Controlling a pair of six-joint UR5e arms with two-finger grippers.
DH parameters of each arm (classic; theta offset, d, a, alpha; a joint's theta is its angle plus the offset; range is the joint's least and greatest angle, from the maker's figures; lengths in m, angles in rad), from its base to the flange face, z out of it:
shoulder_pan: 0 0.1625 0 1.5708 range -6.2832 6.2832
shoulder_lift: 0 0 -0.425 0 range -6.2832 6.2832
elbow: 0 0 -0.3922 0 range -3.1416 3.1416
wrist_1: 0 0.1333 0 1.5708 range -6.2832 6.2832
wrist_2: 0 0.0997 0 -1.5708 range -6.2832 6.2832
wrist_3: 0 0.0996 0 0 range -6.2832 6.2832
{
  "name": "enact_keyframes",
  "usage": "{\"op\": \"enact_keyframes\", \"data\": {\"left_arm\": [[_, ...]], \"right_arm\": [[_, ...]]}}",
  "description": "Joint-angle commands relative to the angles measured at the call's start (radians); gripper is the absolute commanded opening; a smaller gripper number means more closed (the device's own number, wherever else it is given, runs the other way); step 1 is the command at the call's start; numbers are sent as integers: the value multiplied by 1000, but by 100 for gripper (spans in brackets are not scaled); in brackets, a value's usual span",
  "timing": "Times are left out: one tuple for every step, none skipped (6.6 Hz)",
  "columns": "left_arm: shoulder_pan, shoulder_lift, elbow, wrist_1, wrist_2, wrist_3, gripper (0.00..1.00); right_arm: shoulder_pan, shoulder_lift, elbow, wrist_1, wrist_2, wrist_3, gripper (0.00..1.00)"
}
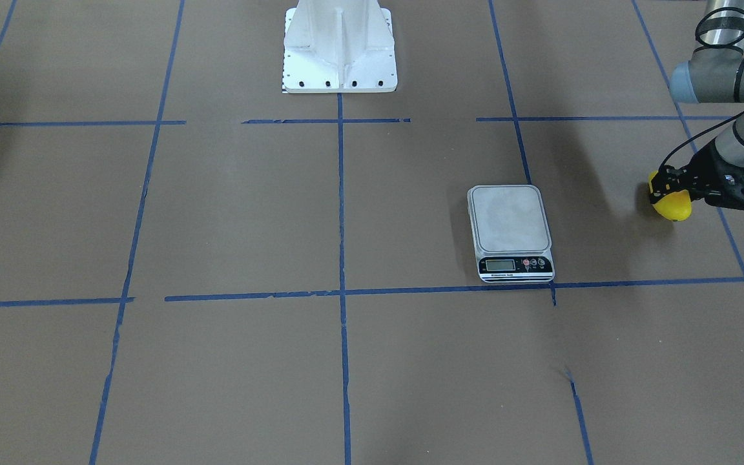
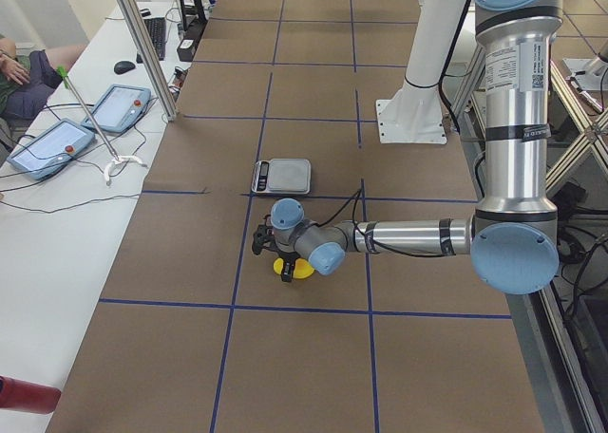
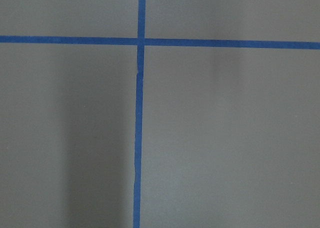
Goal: Weigh mango
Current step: 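Lower the left gripper onto the yellow mango and close it, then lift the mango with the left gripper and carry it over the scale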
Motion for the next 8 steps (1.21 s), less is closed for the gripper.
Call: {"op": "enact_keyframes", "data": {"left_arm": [[-8,42,-207,176,-72,2,0],[-38,26,-319,355,-72,2,0],[-52,-81,-363,518,-72,2,0],[-51,-240,-355,688,-72,-14,0],[-37,-344,-327,735,-74,-112,0],[-2,-421,-264,716,-72,-201,0],[94,-444,-204,638,-65,-268,0],[138,-448,-143,514,-63,-350,0]], "right_arm": [[0,0,0,-1,0,0,100],[0,0,0,1,0,0,100],[0,0,0,-1,0,0,100],[0,0,0,-1,0,0,100],[0,0,0,-1,0,0,100],[0,-1,0,-1,0,-2,100],[0,-1,0,-1,0,0,100],[0,-1,0,-1,0,0,100]]}}
